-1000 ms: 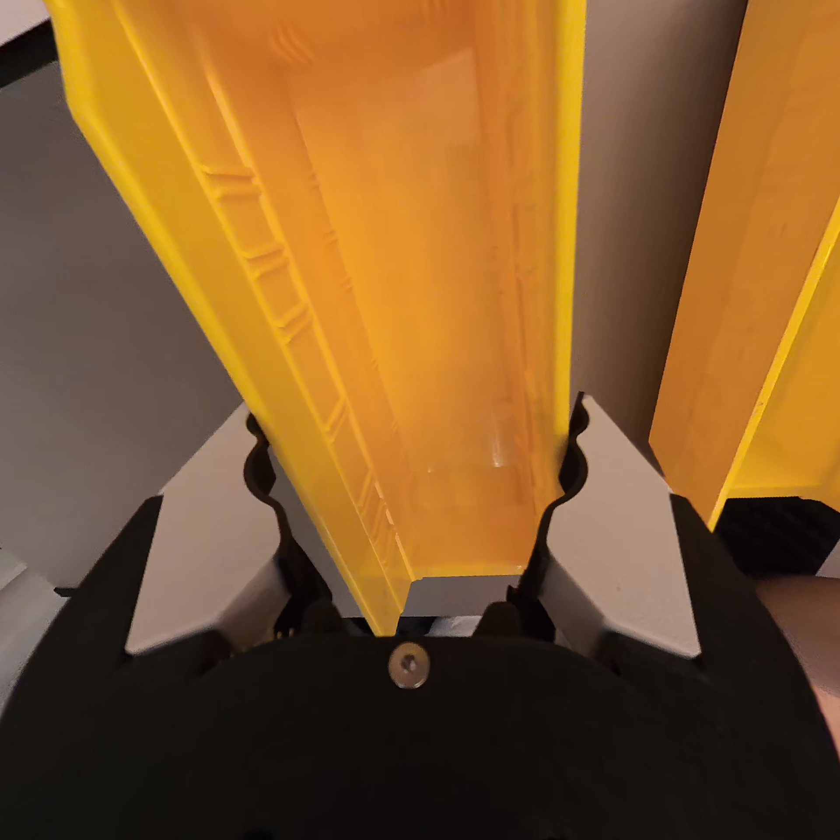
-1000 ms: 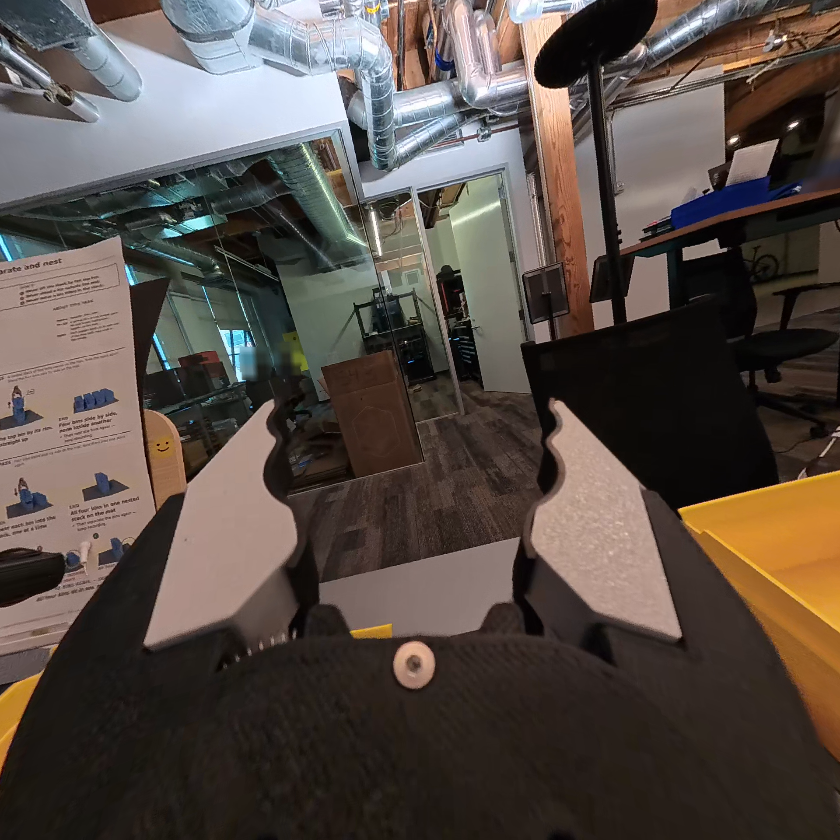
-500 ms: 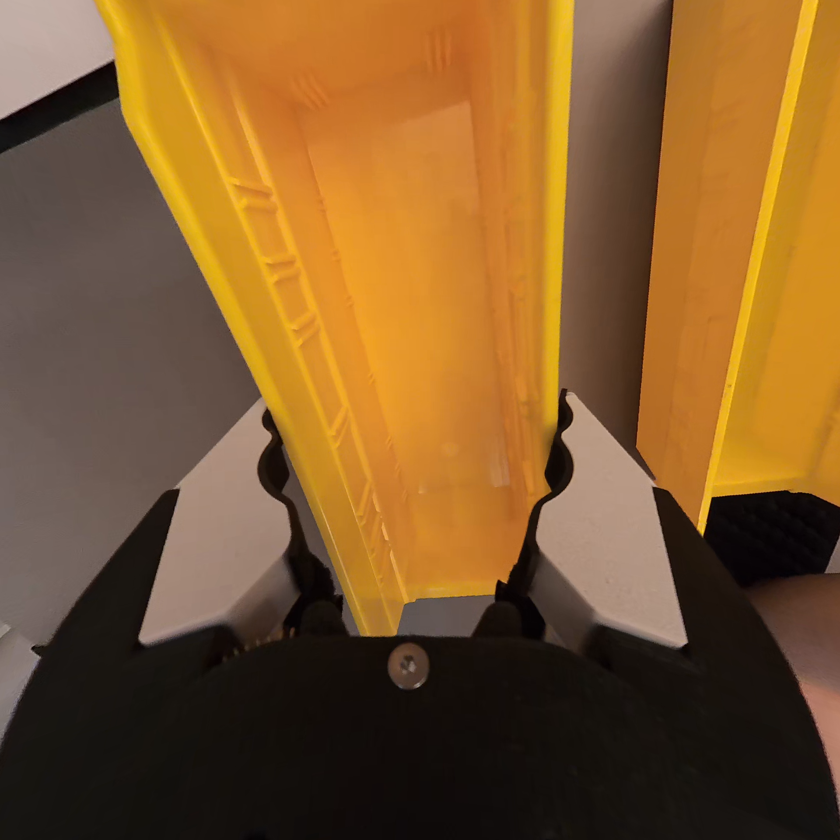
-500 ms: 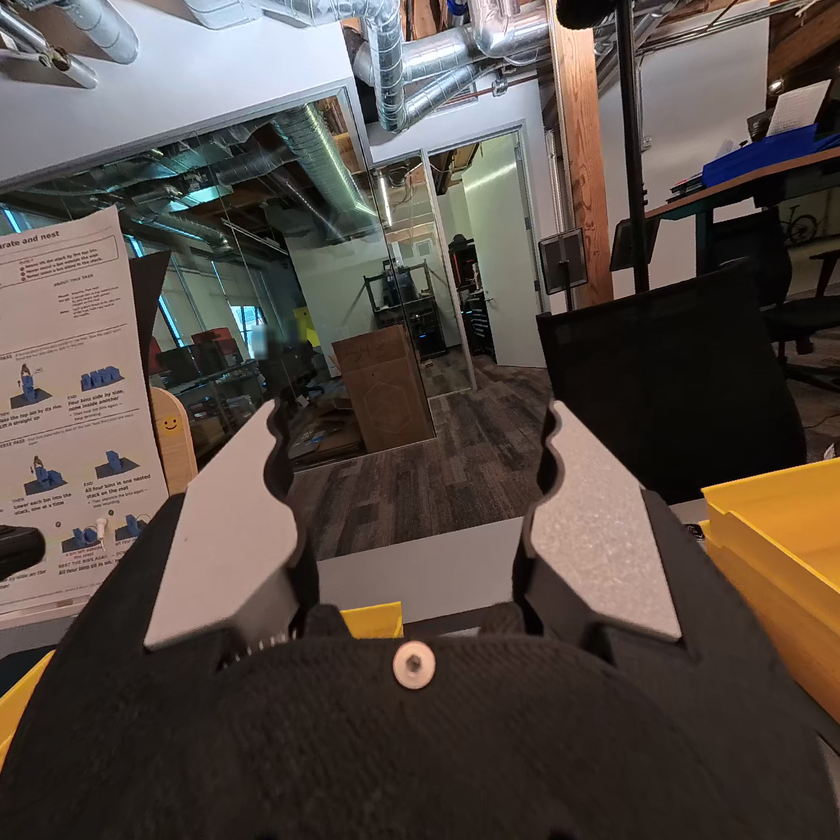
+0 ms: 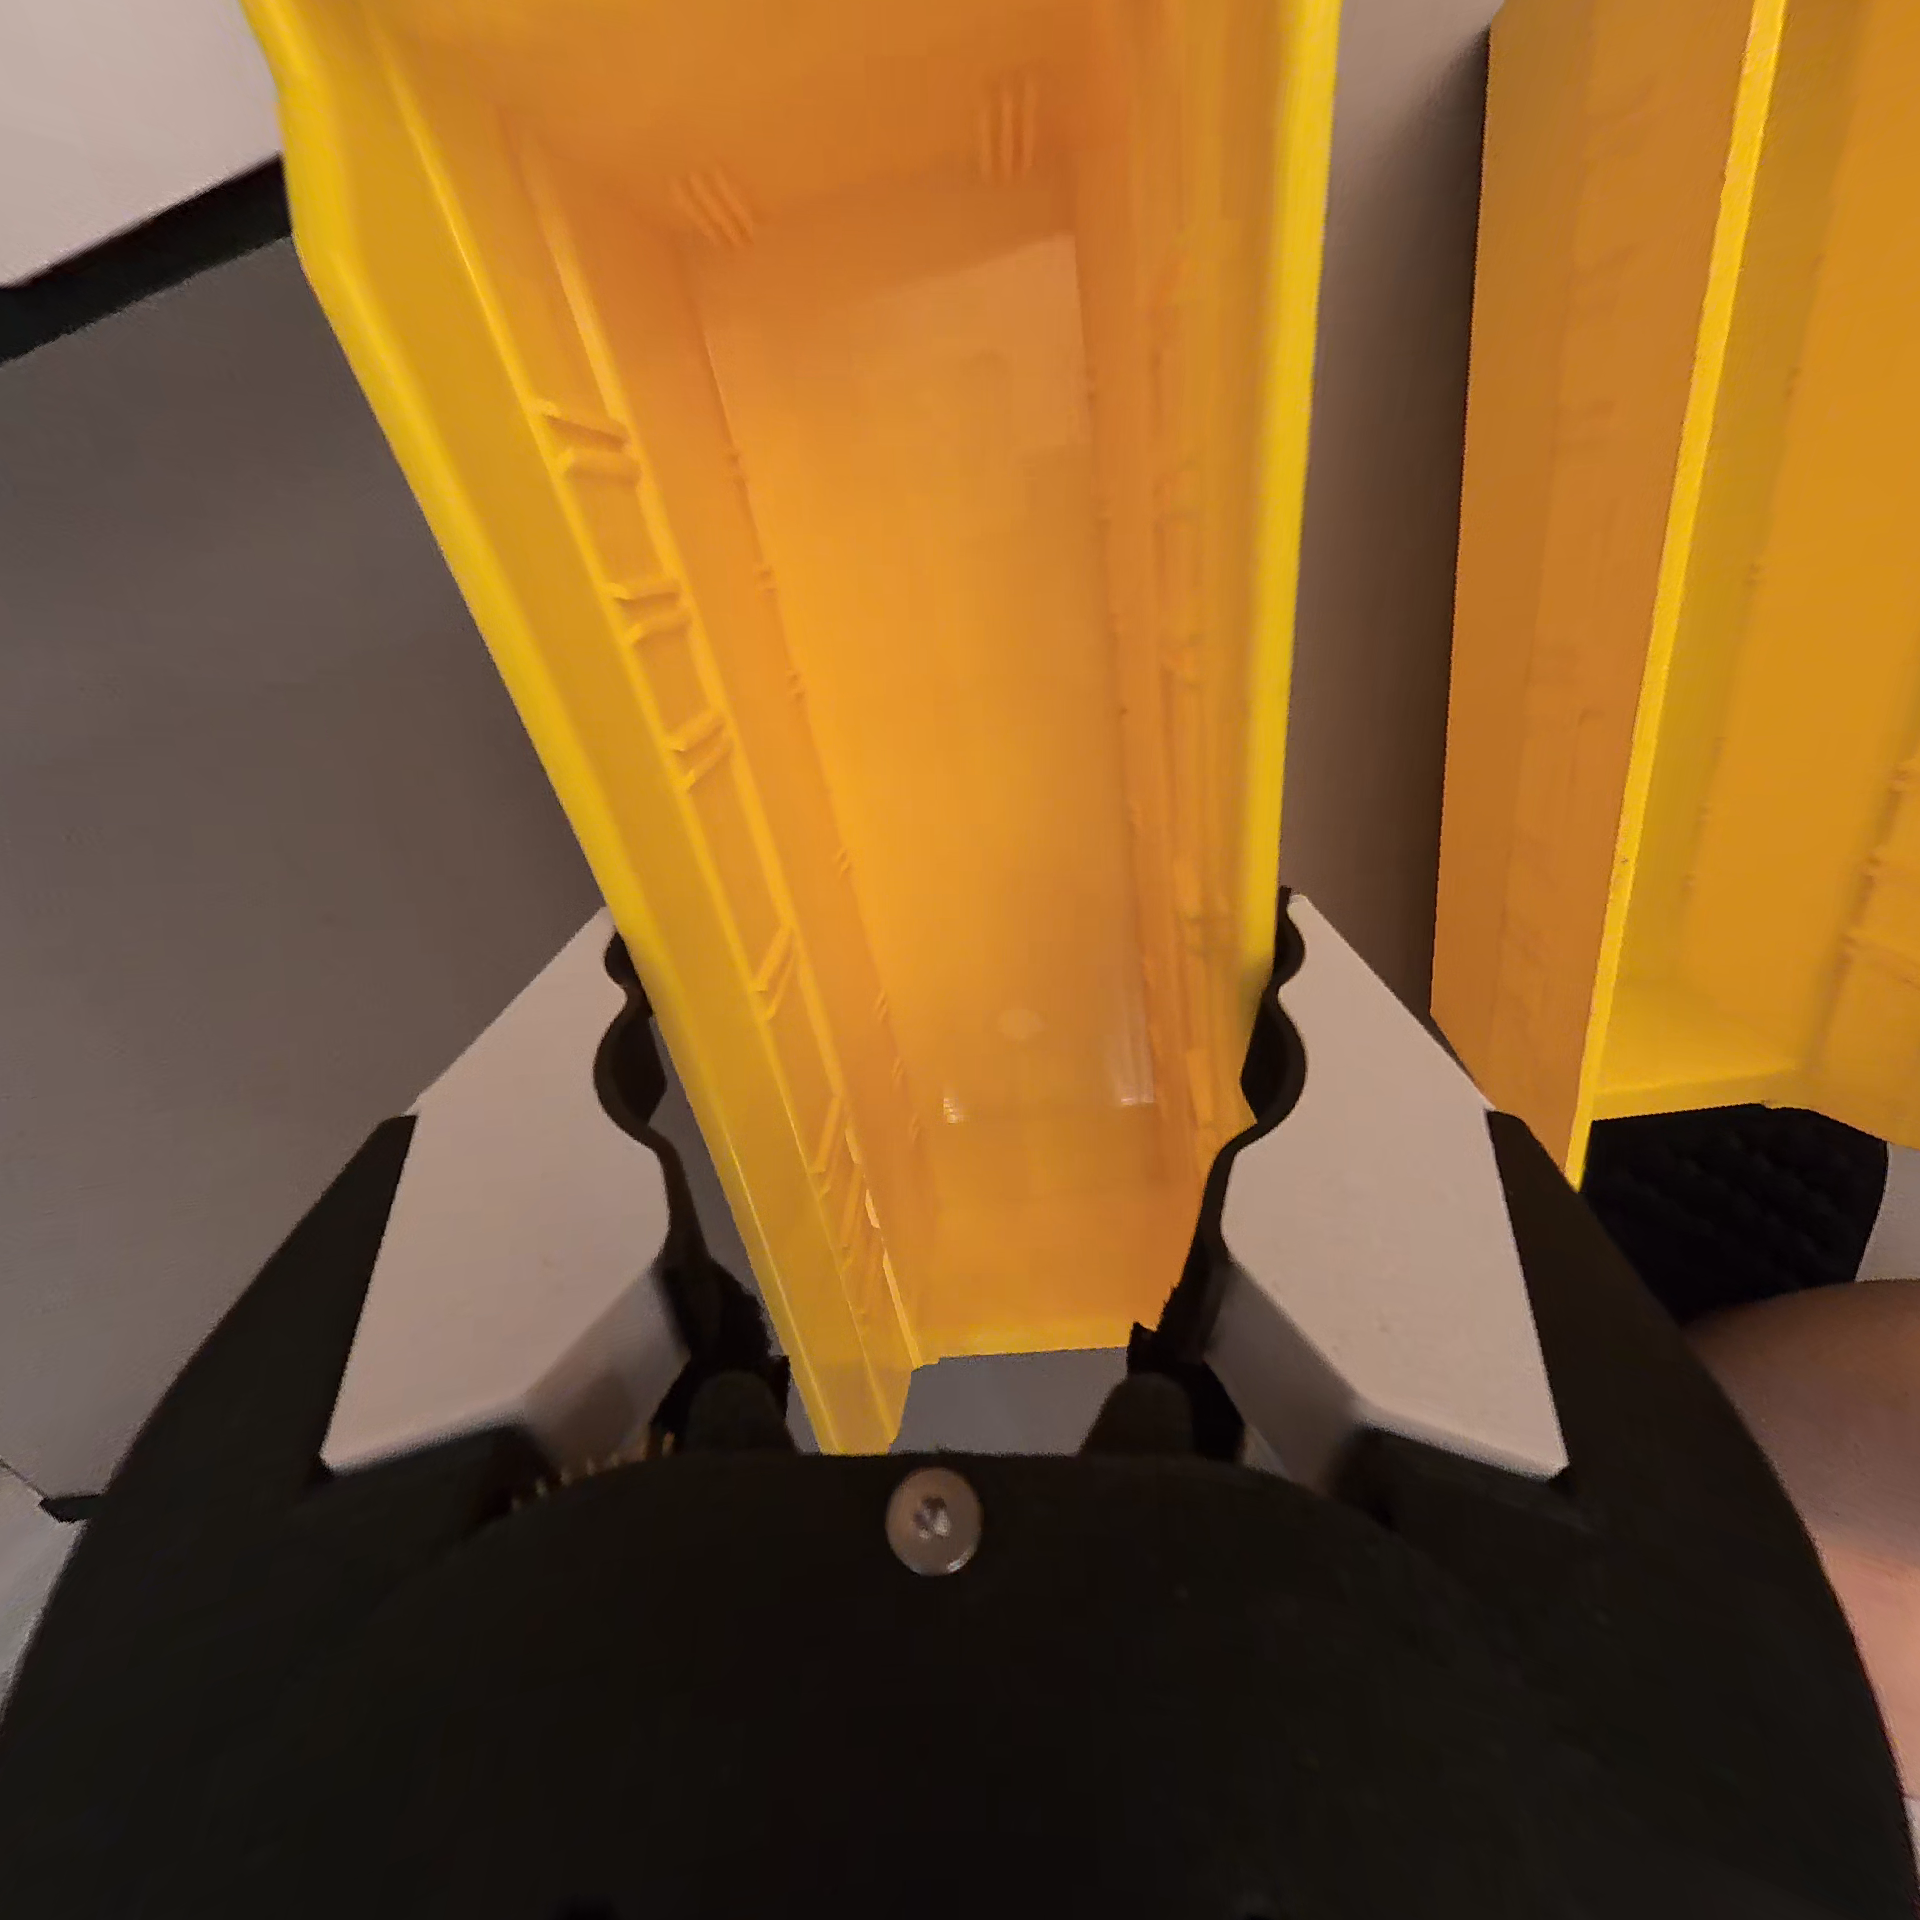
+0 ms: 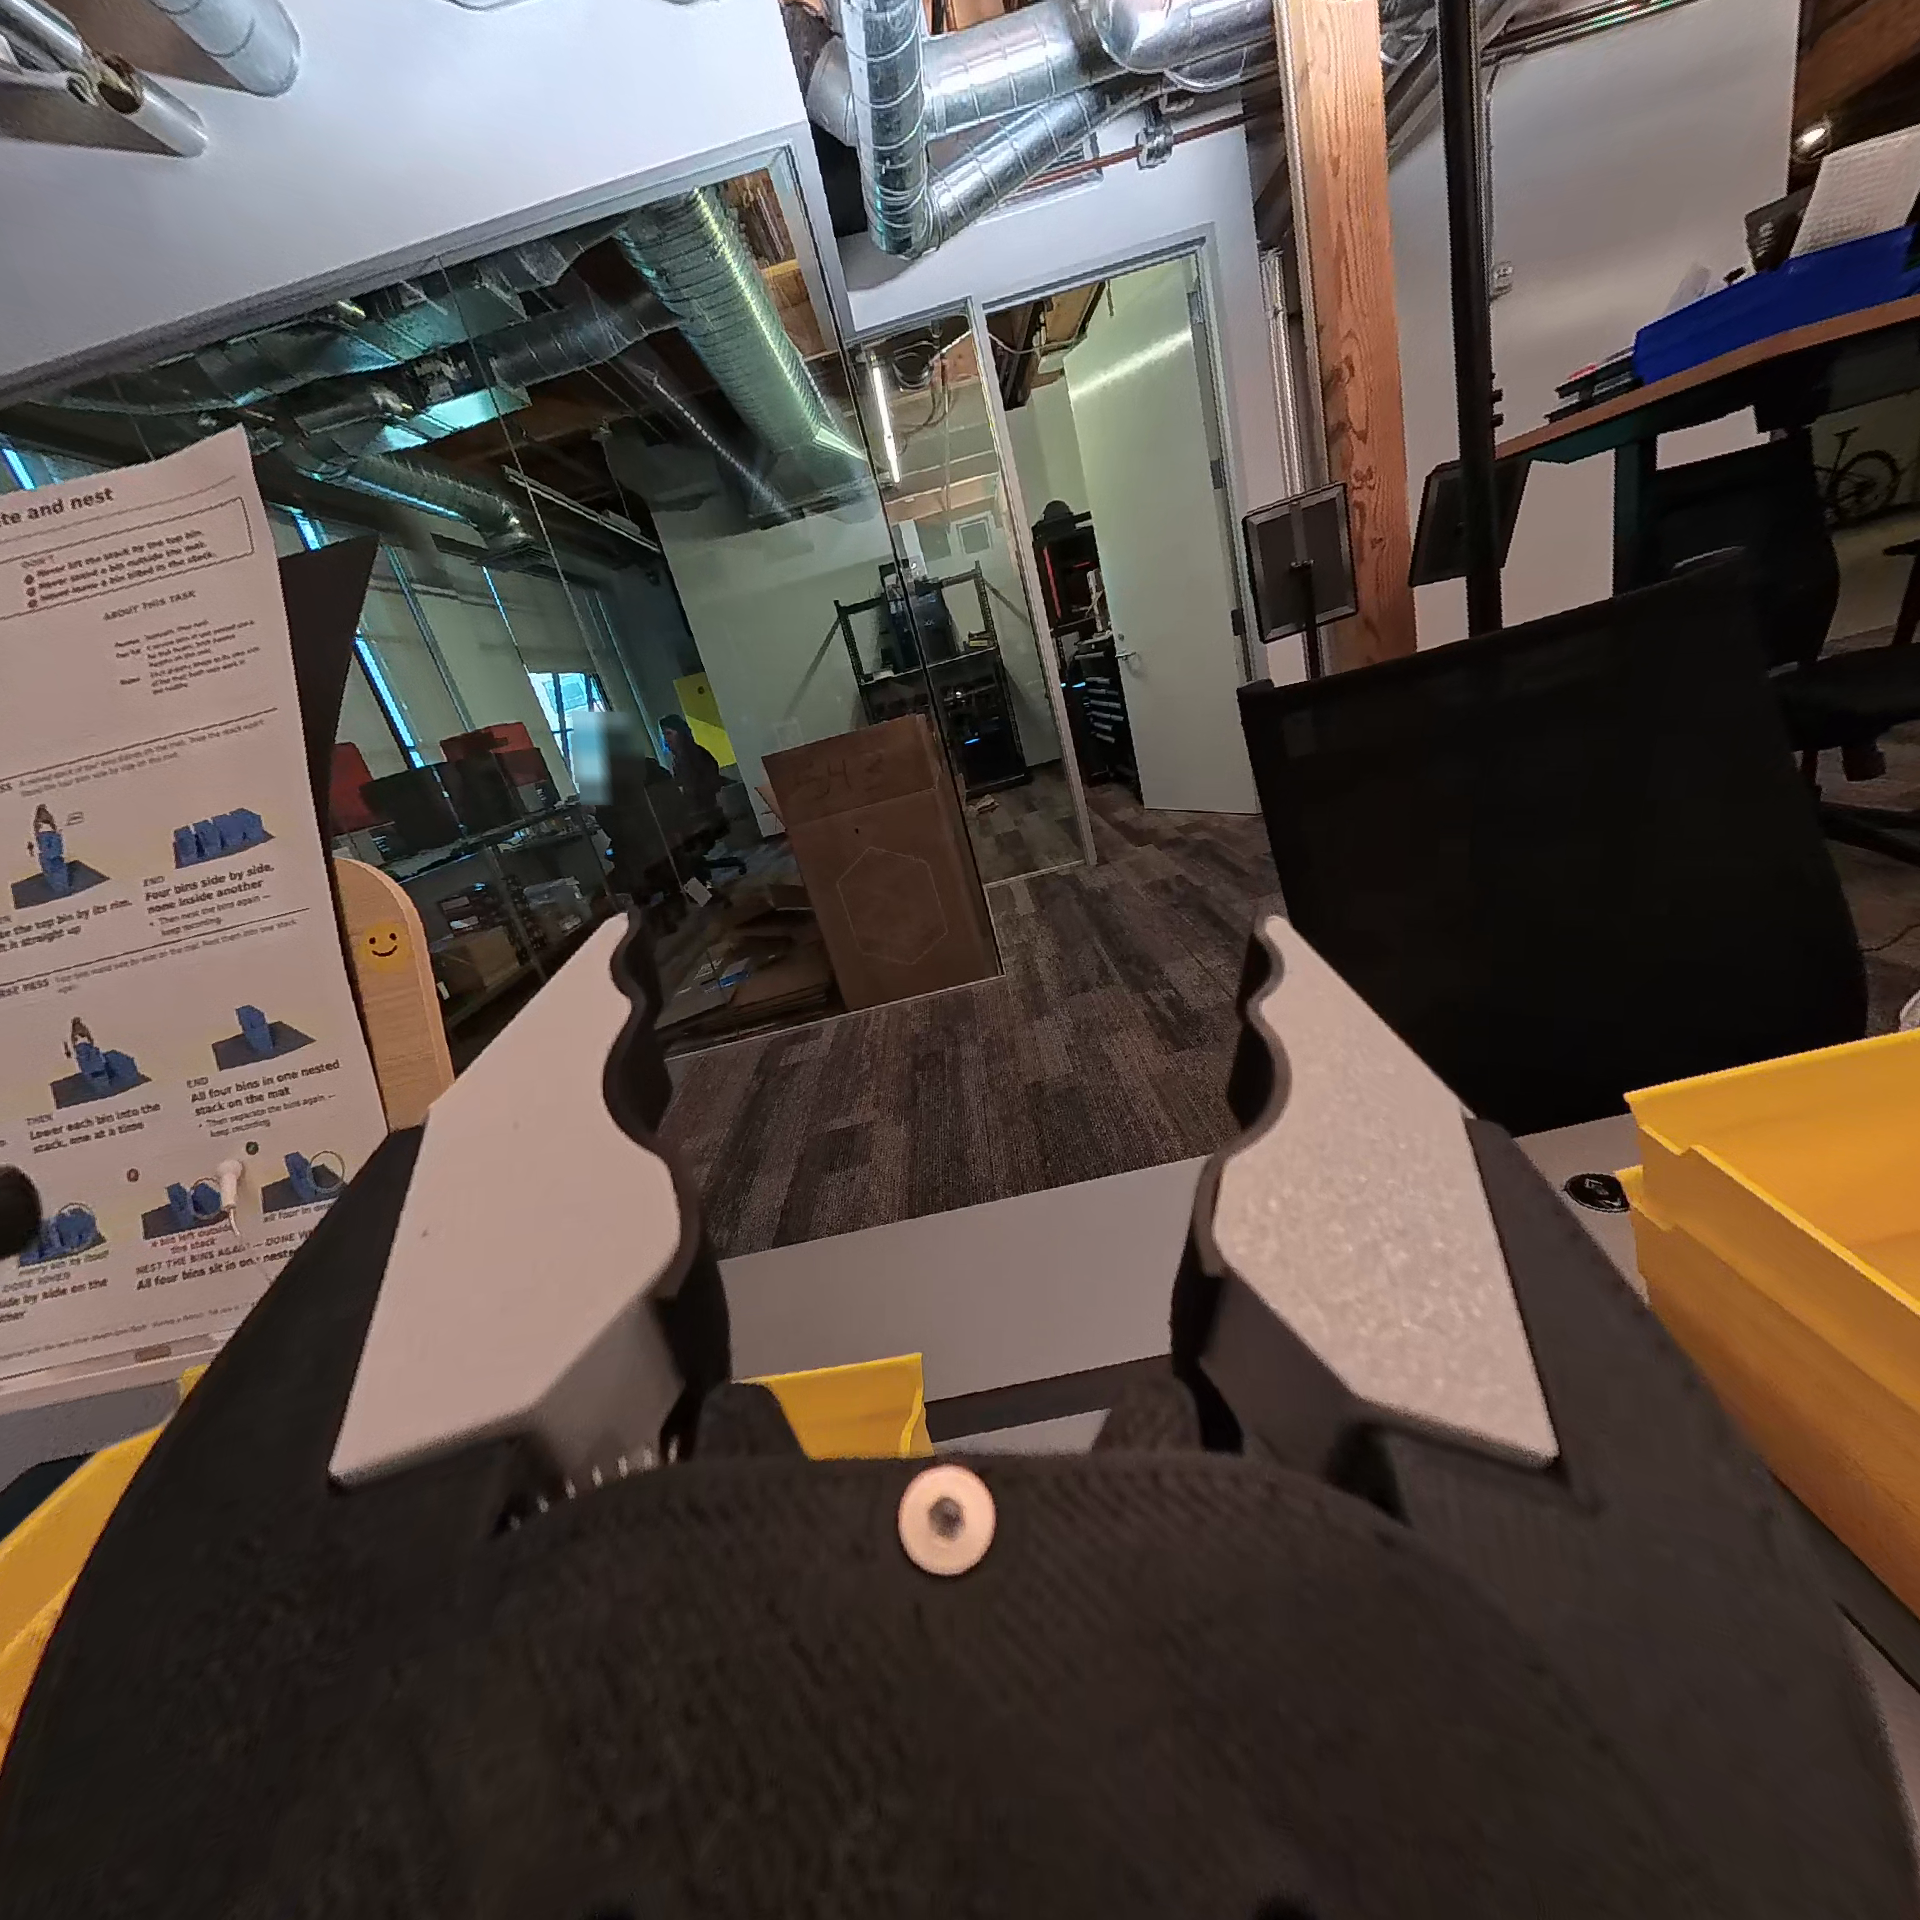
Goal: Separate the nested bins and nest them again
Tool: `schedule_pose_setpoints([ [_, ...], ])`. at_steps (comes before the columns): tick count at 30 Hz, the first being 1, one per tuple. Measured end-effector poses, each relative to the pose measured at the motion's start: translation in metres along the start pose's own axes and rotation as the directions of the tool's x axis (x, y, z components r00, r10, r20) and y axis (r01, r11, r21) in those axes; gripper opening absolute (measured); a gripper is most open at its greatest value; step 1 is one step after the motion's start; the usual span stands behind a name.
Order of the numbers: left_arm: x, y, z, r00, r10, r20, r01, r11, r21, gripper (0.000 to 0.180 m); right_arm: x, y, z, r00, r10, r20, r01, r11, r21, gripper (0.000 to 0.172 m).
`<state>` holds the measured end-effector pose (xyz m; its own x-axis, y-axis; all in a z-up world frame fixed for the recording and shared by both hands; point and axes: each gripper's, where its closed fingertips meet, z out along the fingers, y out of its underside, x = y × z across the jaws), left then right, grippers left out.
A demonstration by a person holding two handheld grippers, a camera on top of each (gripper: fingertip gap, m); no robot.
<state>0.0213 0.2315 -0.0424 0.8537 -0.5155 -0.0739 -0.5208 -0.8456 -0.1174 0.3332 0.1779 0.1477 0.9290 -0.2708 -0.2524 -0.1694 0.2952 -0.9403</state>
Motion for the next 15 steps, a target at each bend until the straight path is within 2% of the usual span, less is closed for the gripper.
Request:
schedule_pose_setpoints([
  [6,-0.001,-0.014,-0.028,1.000,0.003,0.005,-0.004,0.997,0.074,0.117,0.001,0.006,0.003,1.000,0.000,-0.001,0.000,1.000,-0.018,0.111],
  [11,-0.005,-0.022,-0.071,1.000,0.005,-0.009,-0.004,0.988,0.156,0.117,0.004,0.009,0.004,1.000,0.003,-0.006,-0.004,1.000,-0.026,0.111],
  [15,-0.023,-0.024,-0.113,0.999,-0.013,-0.047,0.025,0.963,0.268,0.117,0.006,0.011,0.005,1.000,0.017,-0.005,-0.017,0.999,-0.034,0.111],
])
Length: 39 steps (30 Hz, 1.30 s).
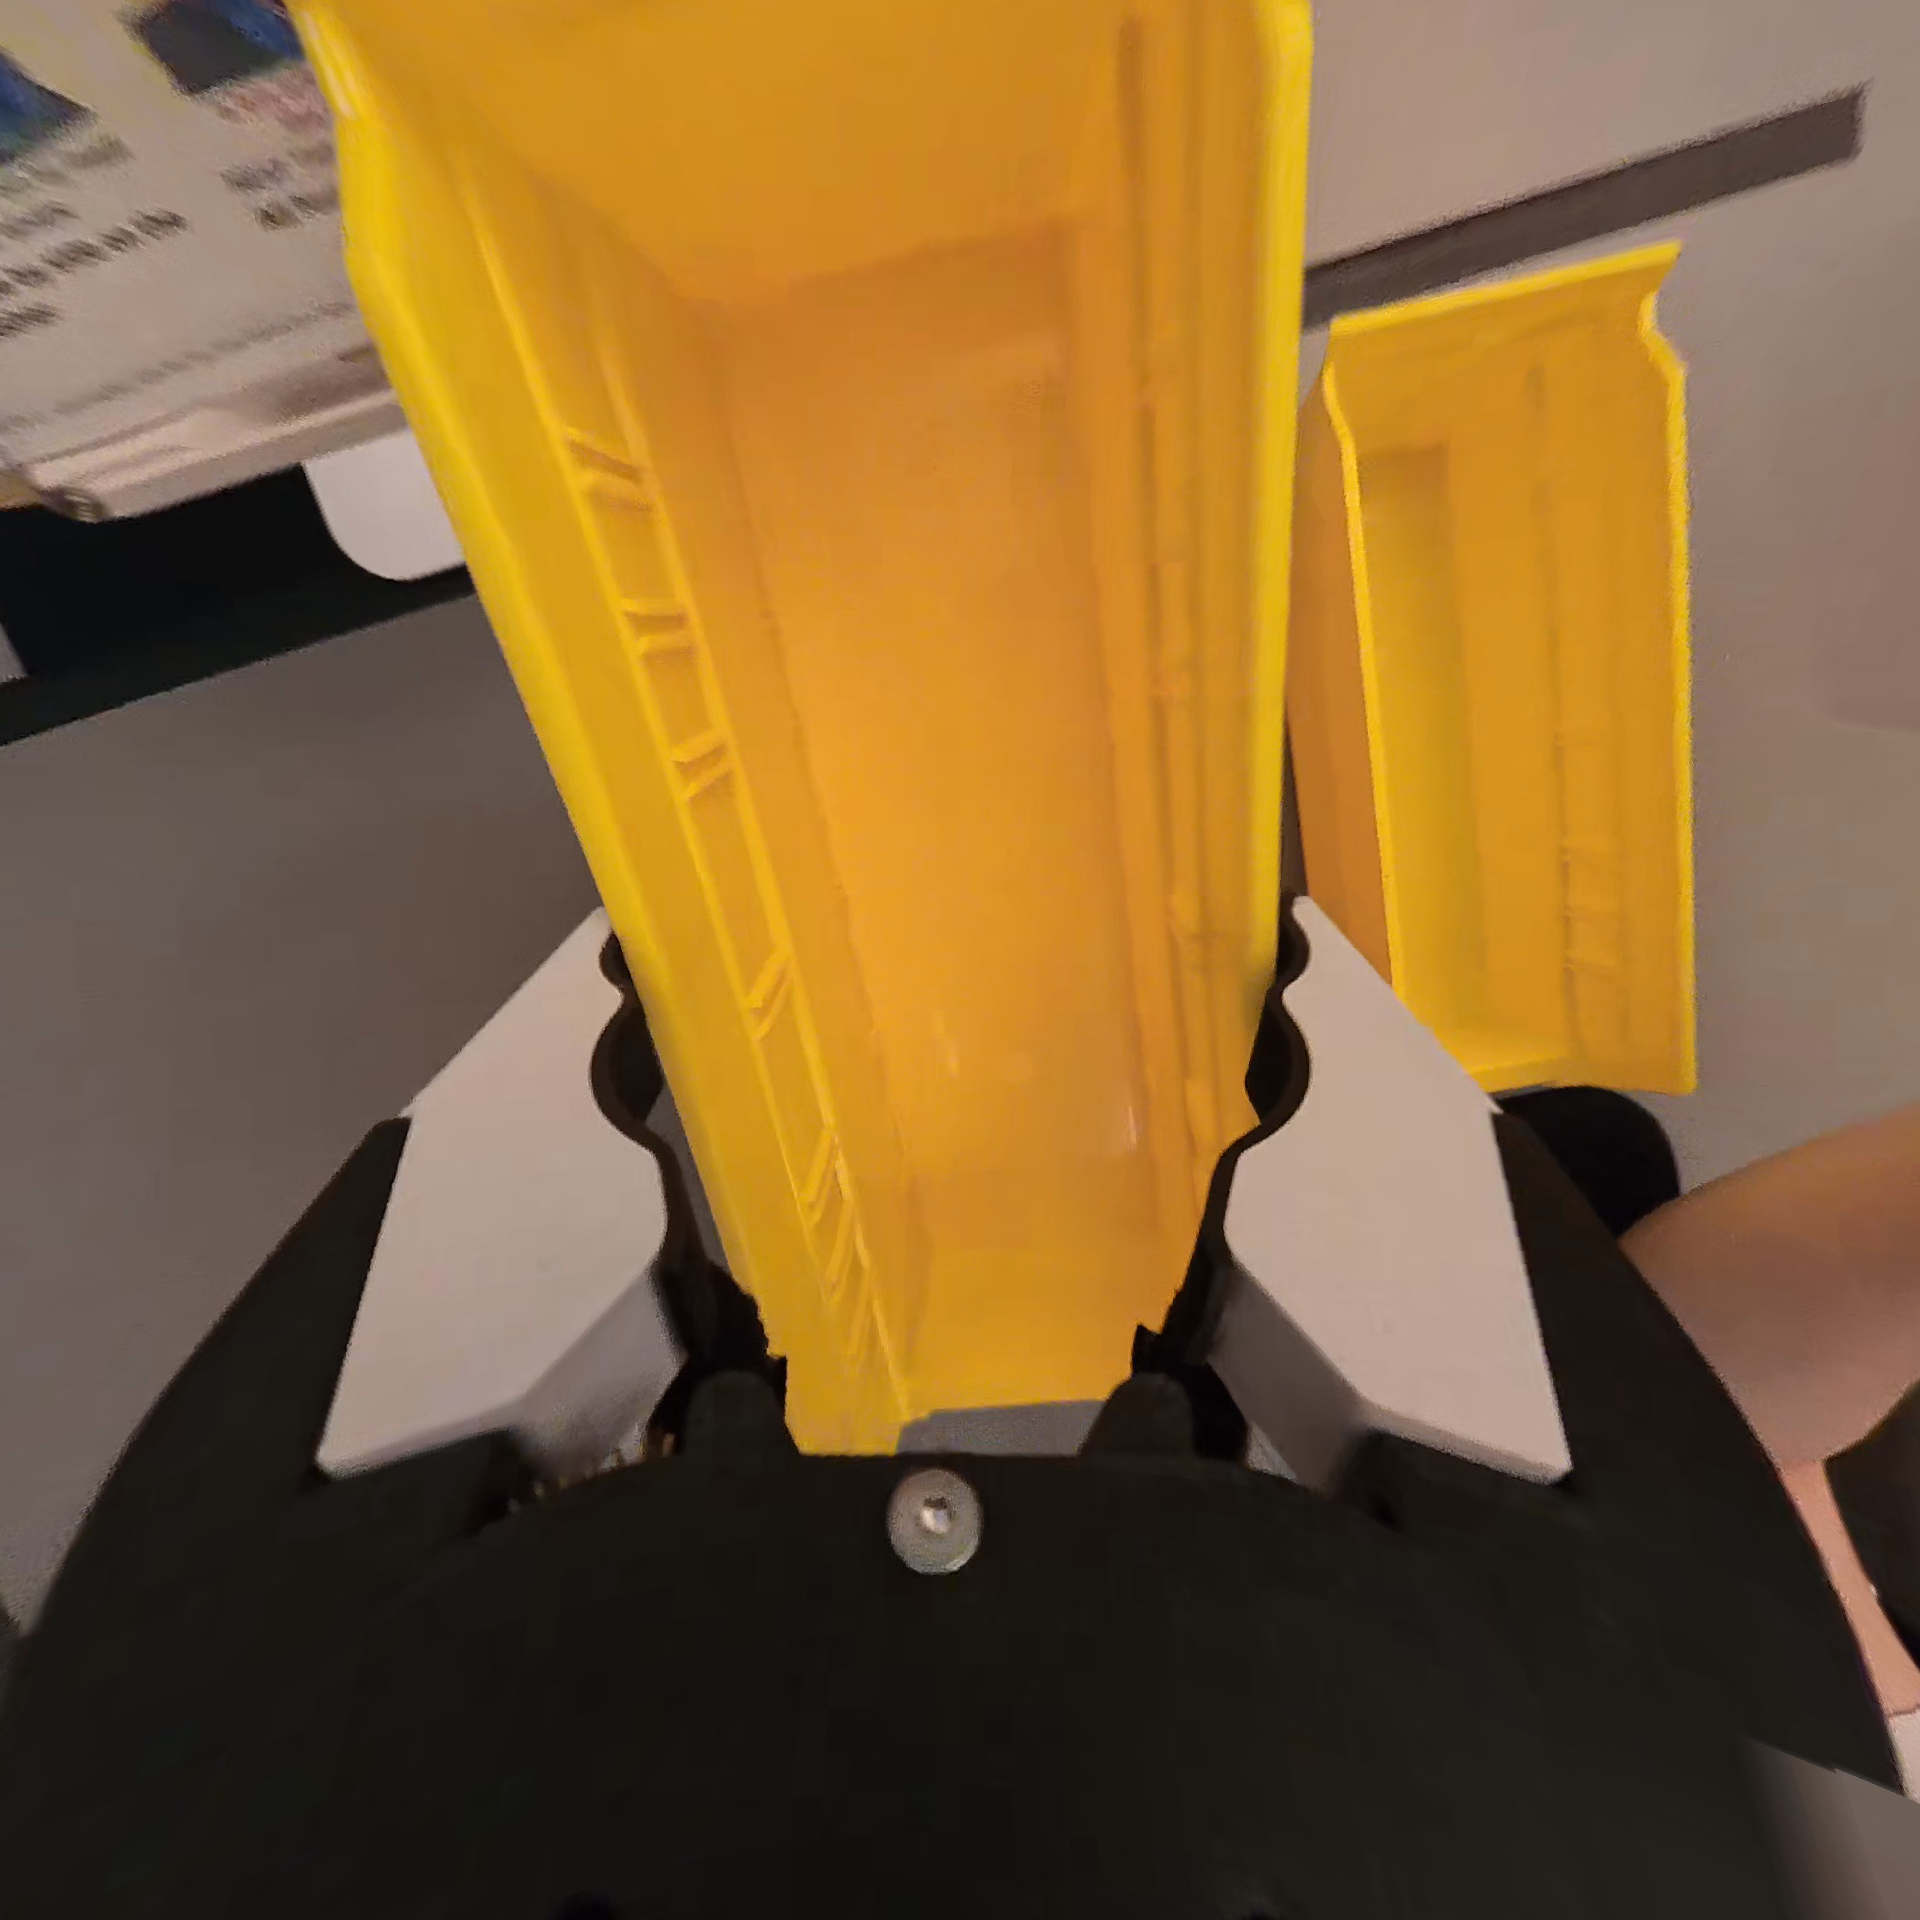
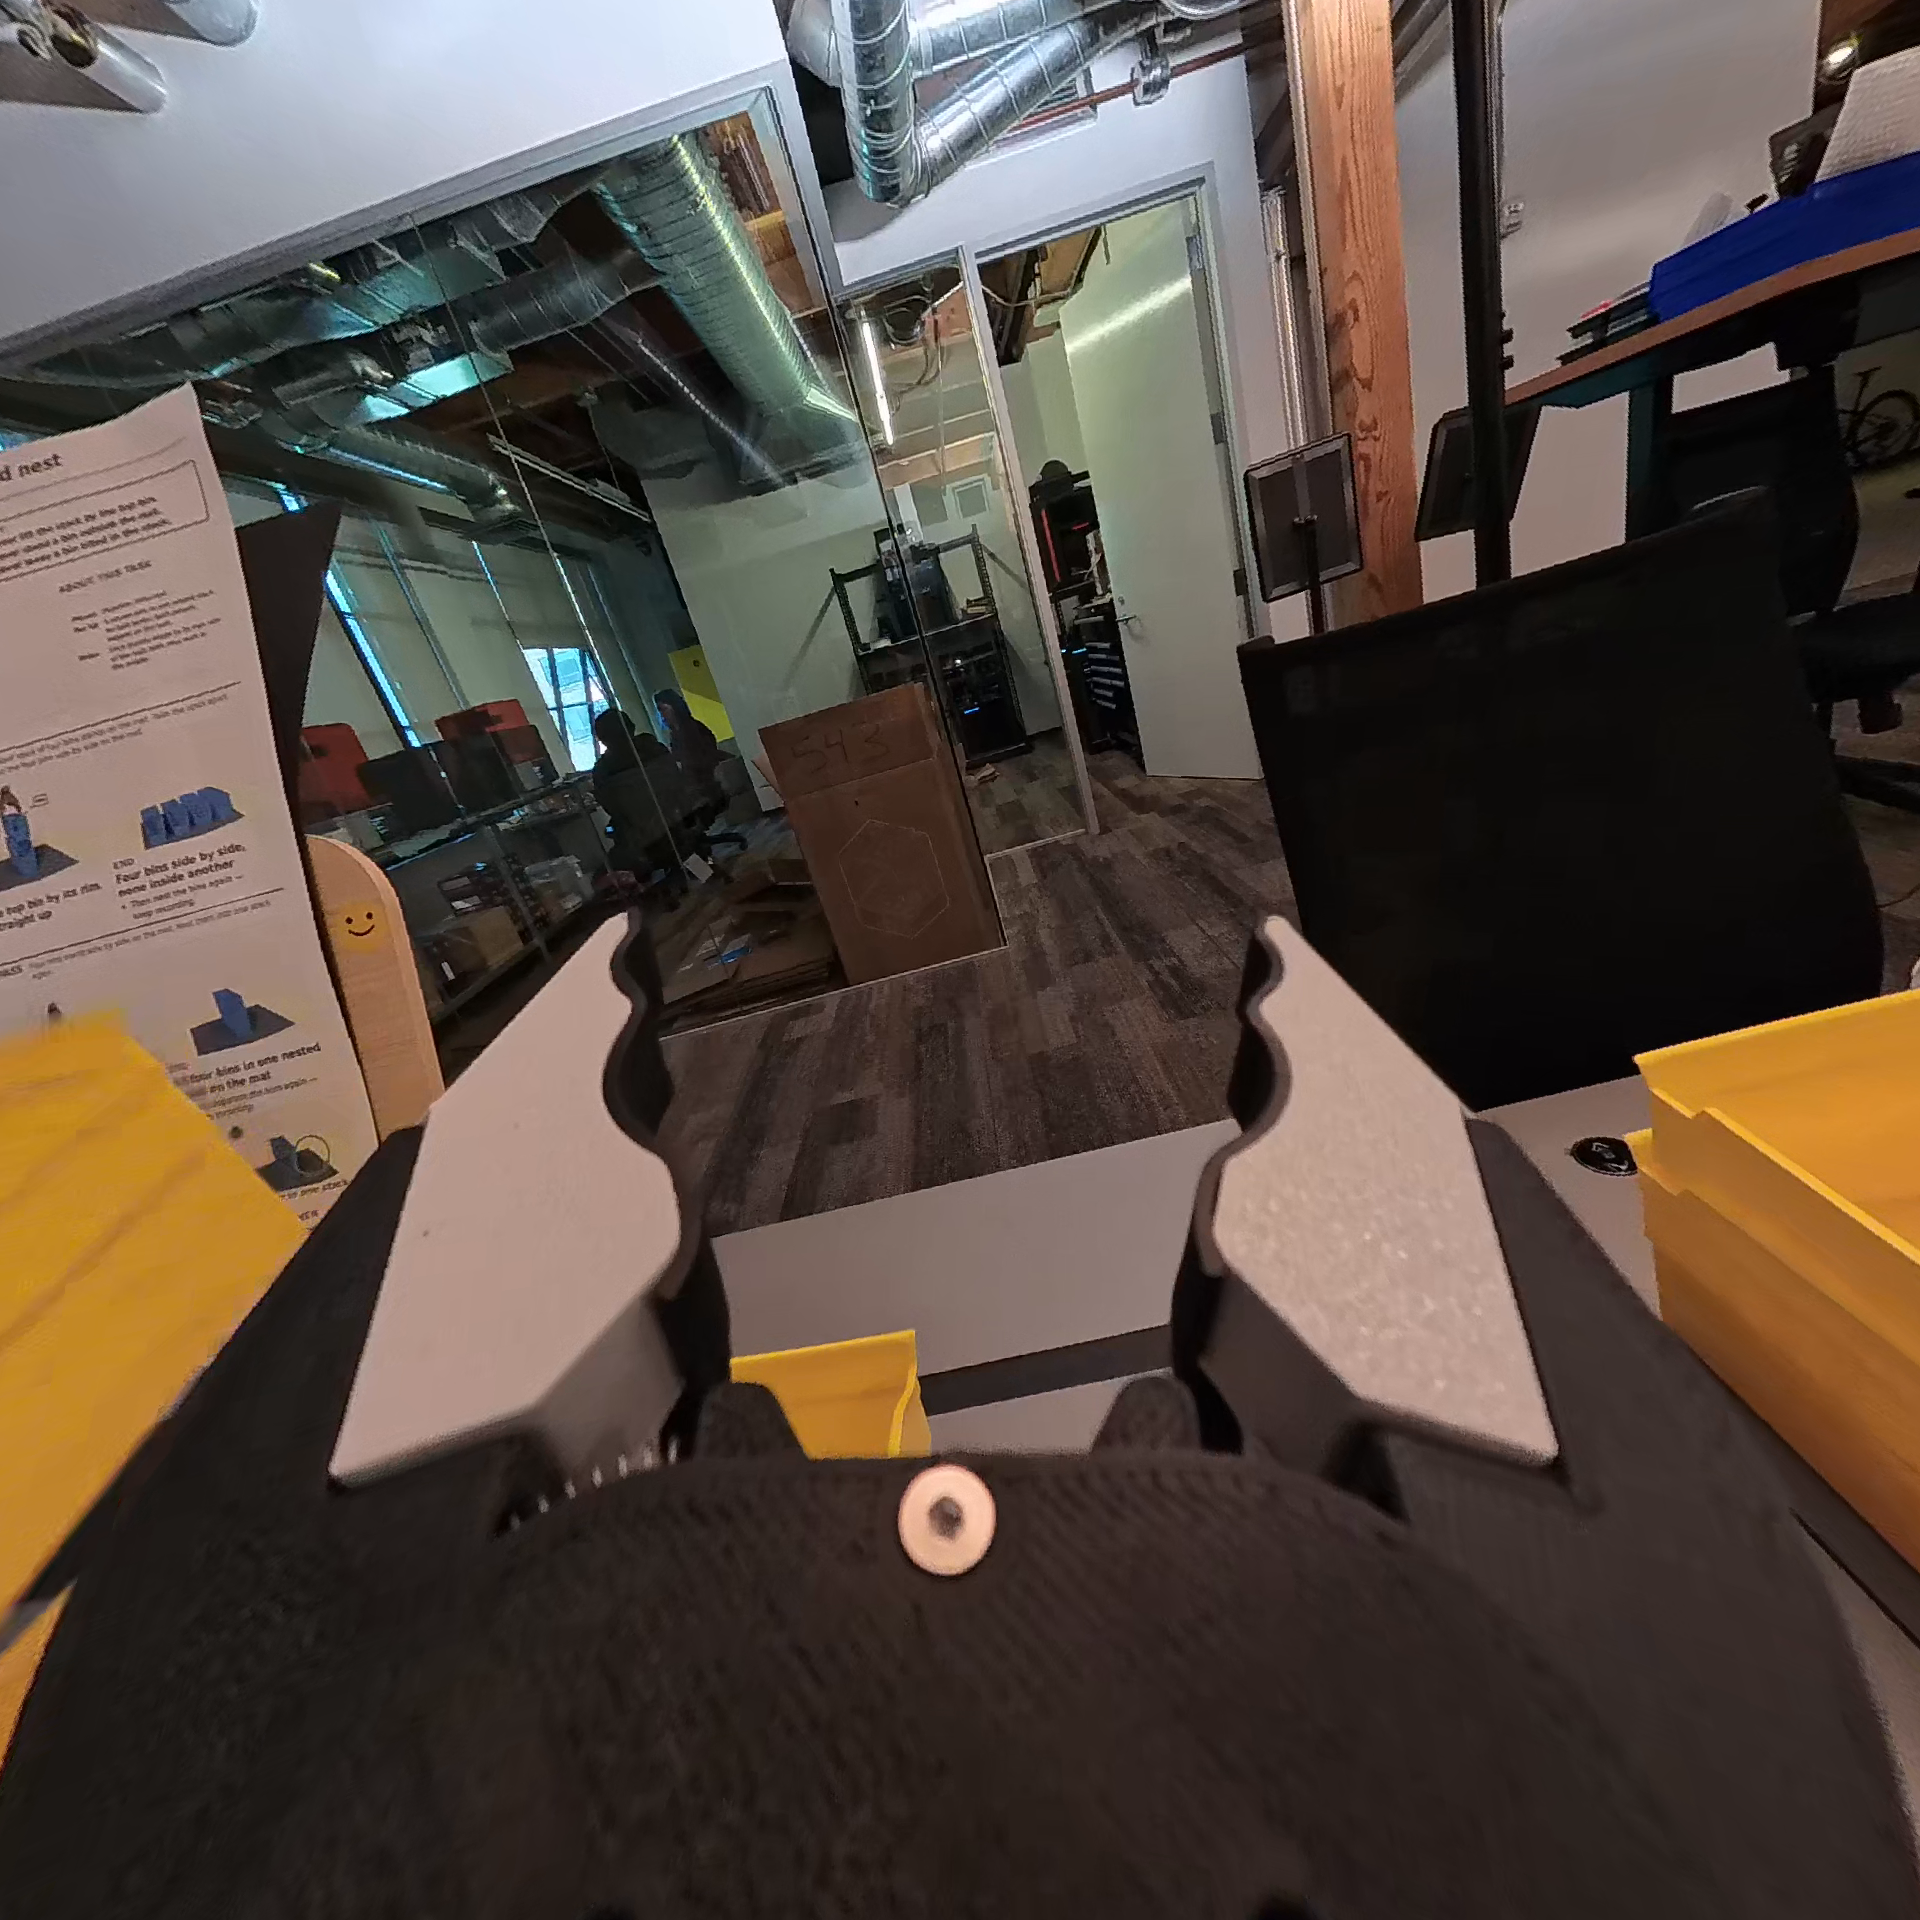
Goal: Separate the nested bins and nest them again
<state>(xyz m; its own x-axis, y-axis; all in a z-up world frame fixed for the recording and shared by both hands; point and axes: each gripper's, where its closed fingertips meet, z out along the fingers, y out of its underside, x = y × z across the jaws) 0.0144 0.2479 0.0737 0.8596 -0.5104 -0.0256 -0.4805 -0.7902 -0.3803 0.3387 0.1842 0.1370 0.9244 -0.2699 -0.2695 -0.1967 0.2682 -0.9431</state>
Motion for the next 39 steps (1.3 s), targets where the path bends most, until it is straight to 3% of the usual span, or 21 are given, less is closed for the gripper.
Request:
schedule_pose_setpoints([
  [5,-0.046,0.002,-0.042,1.000,-0.010,0.022,0.007,0.990,0.144,0.118,-0.002,0.000,0.000,1.000,0.002,0.008,-0.002,1.000,-0.004,0.111],
  [9,-0.095,0.030,-0.041,0.995,-0.004,0.100,-0.014,0.982,0.186,0.117,-0.005,0.003,0.001,1.000,-0.001,0.014,0.002,1.000,-0.016,0.111],
  [14,-0.138,0.079,0.010,0.995,-0.069,0.065,0.058,0.985,0.161,0.117,-0.006,0.005,0.002,1.000,0.004,0.021,-0.003,1.000,-0.024,0.111],
  [20,-0.160,0.130,0.084,0.989,-0.146,-0.006,0.146,0.989,0.026,0.116,-0.018,0.005,0.002,0.998,-0.055,0.014,0.056,0.998,-0.011,0.111],
  [31,-0.161,0.120,0.120,0.995,0.003,0.096,-0.006,1.000,0.028,0.119,-0.036,-0.010,-0.009,0.973,-0.212,-0.088,0.219,0.972,0.082,0.111],
  [39,-0.159,0.120,0.138,0.997,-0.068,0.047,0.067,0.997,0.031,0.125,-0.031,0.000,-0.003,0.981,-0.182,-0.066,0.185,0.982,0.045,0.111],
])
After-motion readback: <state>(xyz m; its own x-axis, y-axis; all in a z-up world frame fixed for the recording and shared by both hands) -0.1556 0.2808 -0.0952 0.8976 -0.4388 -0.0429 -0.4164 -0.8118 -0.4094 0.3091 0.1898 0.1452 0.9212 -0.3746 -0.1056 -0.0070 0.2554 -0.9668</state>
